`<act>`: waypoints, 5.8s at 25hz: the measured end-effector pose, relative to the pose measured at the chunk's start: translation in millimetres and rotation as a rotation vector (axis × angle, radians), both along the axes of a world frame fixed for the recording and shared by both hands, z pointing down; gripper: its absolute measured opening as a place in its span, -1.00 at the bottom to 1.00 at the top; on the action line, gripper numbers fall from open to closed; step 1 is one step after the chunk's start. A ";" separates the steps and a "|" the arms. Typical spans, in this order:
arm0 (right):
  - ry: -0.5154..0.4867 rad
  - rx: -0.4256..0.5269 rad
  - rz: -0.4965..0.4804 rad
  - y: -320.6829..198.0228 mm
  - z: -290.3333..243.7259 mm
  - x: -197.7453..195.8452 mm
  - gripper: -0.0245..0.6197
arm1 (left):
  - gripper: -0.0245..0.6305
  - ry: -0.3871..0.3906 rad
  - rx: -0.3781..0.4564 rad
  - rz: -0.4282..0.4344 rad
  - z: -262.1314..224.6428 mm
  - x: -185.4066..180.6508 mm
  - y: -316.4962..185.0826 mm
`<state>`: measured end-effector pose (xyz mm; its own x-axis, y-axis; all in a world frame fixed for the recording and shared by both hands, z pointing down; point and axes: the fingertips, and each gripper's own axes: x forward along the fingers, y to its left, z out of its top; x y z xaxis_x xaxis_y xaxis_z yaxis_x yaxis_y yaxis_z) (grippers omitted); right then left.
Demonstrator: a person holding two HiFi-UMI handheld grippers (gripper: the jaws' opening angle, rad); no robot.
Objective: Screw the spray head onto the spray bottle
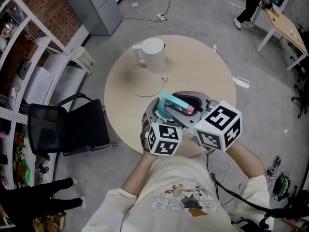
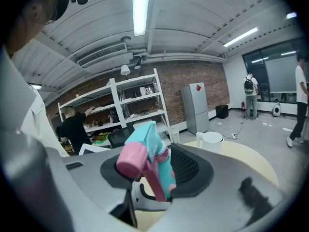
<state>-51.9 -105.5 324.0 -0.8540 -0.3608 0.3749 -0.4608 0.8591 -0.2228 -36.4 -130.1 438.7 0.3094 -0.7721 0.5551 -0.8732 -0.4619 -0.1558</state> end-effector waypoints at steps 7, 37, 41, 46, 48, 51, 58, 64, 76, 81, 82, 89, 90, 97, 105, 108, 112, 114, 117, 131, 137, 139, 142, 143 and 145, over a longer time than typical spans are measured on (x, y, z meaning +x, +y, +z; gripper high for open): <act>0.022 0.024 -0.058 10.3 -1.1 -3.6 -0.15 | 0.34 0.021 -0.014 0.035 -2.6 -2.6 2.4; -0.253 0.049 -0.919 106.3 -70.4 3.3 -0.16 | 0.34 0.104 -0.246 1.214 -60.3 24.1 140.3; -0.257 0.044 -0.957 110.1 -70.5 2.7 -0.30 | 0.34 0.092 -0.264 1.248 -60.7 26.2 146.3; -0.273 0.044 -0.916 100.3 -68.7 1.7 -0.50 | 0.34 0.102 -0.269 1.200 -59.4 27.1 138.9; -0.272 0.055 -0.865 89.9 -66.5 3.2 -0.50 | 0.34 0.089 -0.252 1.109 -57.7 27.0 125.1; -0.251 0.084 -0.761 68.5 -61.2 4.8 -0.50 | 0.34 0.073 -0.218 0.929 -56.5 23.7 99.8; -0.214 0.161 -0.540 43.6 -54.5 -1.1 -0.50 | 0.34 0.052 -0.136 0.589 -48.1 16.9 61.4; -0.180 0.234 -0.325 29.3 -53.9 -5.1 -0.50 | 0.34 0.082 -0.067 0.416 -48.5 12.2 40.6; -0.120 0.222 0.084 10.6 -39.1 1.3 -0.50 | 0.34 -0.025 -0.009 0.133 -36.5 -2.6 19.0; -0.104 0.196 0.003 15.1 -32.3 5.5 -0.40 | 0.34 0.010 -0.048 0.172 -27.0 5.9 19.7; -0.112 0.188 -0.034 18.8 -30.7 3.7 -0.30 | 0.34 0.021 -0.055 0.194 -25.0 4.2 20.9; -0.108 0.141 -0.246 27.9 -10.7 10.4 -0.23 | 0.34 0.085 -0.114 0.425 -22.7 -1.0 39.3; -0.136 0.128 -0.302 31.7 -12.9 11.8 -0.24 | 0.34 0.095 -0.127 0.480 -23.7 1.4 45.3; -0.294 0.075 -0.616 55.6 -33.8 22.0 -0.24 | 0.34 0.115 -0.213 0.919 -38.7 21.5 101.6; -0.403 -0.029 -1.008 106.2 -66.8 23.4 -0.24 | 0.34 0.092 -0.293 1.287 -55.7 31.1 147.5; -0.410 -0.025 -1.086 117.4 -71.7 23.2 -0.24 | 0.34 0.043 -0.332 1.385 -55.1 33.2 161.9; -0.382 -0.013 -1.153 130.1 -75.4 19.5 -0.28 | 0.34 0.076 -0.355 1.471 -67.7 38.1 174.5; -0.380 -0.007 -1.146 128.7 -79.5 16.1 -0.45 | 0.34 0.089 -0.347 1.469 -72.7 39.4 172.4; -0.385 0.009 -1.108 121.2 -80.9 14.9 -0.47 | 0.34 0.123 -0.342 1.429 -73.3 40.2 165.3; -0.182 0.099 -0.657 53.0 -36.1 12.4 -0.49 | 0.34 0.079 -0.320 0.813 -35.4 32.5 90.9; -0.172 0.147 -0.489 42.1 -34.5 9.7 -0.49 | 0.34 0.043 -0.247 0.653 -30.4 29.2 71.7; -0.153 0.169 -0.411 35.9 -34.1 8.7 -0.49 | 0.34 0.028 -0.205 0.582 -30.1 26.9 61.6; -0.114 0.181 -0.268 26.2 -31.7 7.3 -0.49 | 0.34 0.007 -0.152 0.464 -26.2 24.4 47.6; -0.105 0.187 -0.218 23.0 -31.3 6.4 -0.49 | 0.34 0.007 -0.139 0.421 -24.6 23.4 43.7; -0.067 0.215 -0.127 18.1 -26.7 6.0 -0.49 | 0.34 0.002 -0.113 0.336 -21.4 20.9 36.3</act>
